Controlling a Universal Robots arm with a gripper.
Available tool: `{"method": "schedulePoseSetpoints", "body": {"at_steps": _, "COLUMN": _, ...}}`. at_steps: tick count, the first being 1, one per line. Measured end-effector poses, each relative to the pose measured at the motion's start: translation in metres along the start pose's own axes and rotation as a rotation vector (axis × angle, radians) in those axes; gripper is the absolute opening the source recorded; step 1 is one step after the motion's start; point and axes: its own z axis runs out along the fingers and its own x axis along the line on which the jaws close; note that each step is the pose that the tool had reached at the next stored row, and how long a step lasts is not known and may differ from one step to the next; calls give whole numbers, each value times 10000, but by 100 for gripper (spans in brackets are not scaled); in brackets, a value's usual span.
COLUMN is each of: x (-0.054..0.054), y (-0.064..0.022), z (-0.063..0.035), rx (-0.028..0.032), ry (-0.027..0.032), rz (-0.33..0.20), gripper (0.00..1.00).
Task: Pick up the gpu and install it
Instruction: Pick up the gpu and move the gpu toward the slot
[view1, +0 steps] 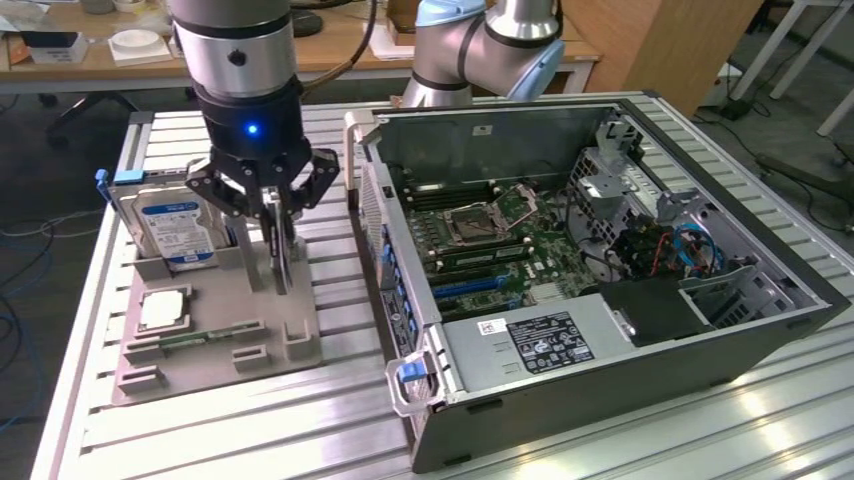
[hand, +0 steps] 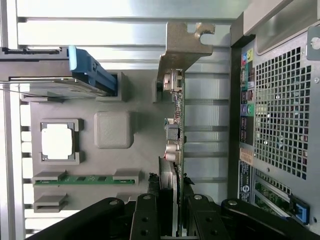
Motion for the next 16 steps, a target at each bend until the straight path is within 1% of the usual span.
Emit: {"method": "schedulePoseSetpoints", "body": {"at_steps": 16, "x": -2, "y": 3, "z": -220, "rx": 0, "ry": 0, "rz": 0, "gripper": 27}}
